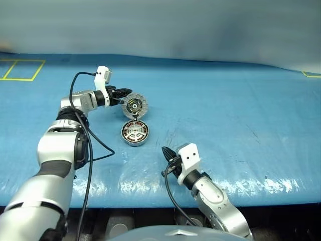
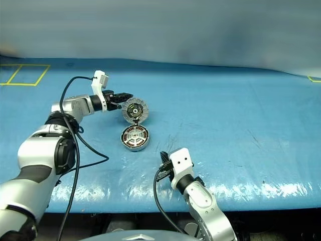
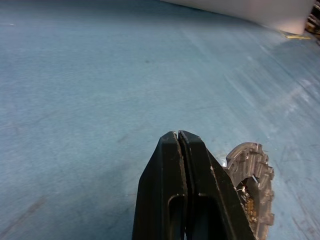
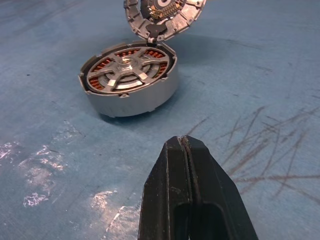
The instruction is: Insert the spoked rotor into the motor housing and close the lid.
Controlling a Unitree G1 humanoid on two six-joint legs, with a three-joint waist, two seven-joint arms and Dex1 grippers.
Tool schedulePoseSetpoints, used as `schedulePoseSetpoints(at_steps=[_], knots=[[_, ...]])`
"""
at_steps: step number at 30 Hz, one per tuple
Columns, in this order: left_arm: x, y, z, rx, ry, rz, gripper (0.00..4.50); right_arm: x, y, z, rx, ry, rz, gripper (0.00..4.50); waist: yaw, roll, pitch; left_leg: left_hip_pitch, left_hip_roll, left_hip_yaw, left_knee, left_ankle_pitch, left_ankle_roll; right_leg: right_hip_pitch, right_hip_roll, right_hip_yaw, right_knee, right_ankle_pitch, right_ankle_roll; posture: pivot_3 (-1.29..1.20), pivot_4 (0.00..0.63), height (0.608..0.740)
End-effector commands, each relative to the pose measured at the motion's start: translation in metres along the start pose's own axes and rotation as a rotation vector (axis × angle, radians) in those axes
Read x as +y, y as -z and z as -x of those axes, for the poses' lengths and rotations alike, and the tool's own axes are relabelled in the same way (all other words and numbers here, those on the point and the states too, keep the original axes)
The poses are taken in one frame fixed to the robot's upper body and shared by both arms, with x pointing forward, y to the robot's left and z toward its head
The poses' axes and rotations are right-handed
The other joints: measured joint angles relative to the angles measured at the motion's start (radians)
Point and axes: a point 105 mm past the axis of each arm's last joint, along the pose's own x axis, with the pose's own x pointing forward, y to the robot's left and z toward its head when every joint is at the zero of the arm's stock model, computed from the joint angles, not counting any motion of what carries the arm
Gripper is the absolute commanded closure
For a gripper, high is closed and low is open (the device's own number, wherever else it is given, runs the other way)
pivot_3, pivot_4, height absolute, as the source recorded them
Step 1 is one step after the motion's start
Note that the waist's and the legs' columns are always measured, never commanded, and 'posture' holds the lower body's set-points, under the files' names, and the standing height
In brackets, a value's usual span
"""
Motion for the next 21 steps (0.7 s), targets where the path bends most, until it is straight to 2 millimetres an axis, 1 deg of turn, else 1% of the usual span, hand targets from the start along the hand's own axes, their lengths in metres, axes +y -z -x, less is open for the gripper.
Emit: schedulePoseSetpoints(at_steps=[1,7,13,16,21], knots=[[-0.015,-0.004,0.004,0.075,0.121,-0.012,4.45,0.001,-0.013,0.004,-0.05,0.028,-0.017,4.5,0.0,0.0,0.0,0.0,0.0,0.0,0.0,0.0,0.0,0.0,0.0,0.0,0.0,0.0,0.0,0.0,0.15,0.74],[-0.029,0.012,0.007,0.23,0.253,-0.05,4.45,-0.003,-0.01,0.004,-0.033,0.053,-0.022,4.5,0.0,0.0,0.0,0.001,0.0,0.0,0.001,0.0,0.0,0.001,0.0,0.0,0.001,0.0,0.0,0.0,0.15,0.74],[-0.032,0.021,0.012,0.32,0.304,-0.099,4.45,-0.003,-0.011,0.001,-0.03,0.044,-0.03,4.5,-0.001,0.0,0.0,0.001,0.0,0.0,0.001,0.0,0.0,0.0,0.0,0.0,0.002,0.0,-0.001,0.0,0.15,0.74],[-0.029,0.019,0.016,0.318,0.294,-0.132,4.45,-0.006,-0.011,-0.002,-0.027,0.043,-0.027,4.5,-0.001,0.0,0.0,0.001,0.0,0.0,0.001,0.0,0.0,0.0,0.0,0.0,0.002,0.0,-0.001,0.0,0.15,0.74],[-0.024,0.003,0.022,0.172,0.271,-0.152,4.45,-0.032,-0.013,-0.022,-0.012,0.08,0.037,4.5,-0.003,0.0,0.0,0.001,0.0,0.0,0.003,0.0,0.0,0.0,0.0,0.0,0.003,0.0,0.0,0.0,0.15,0.74]])
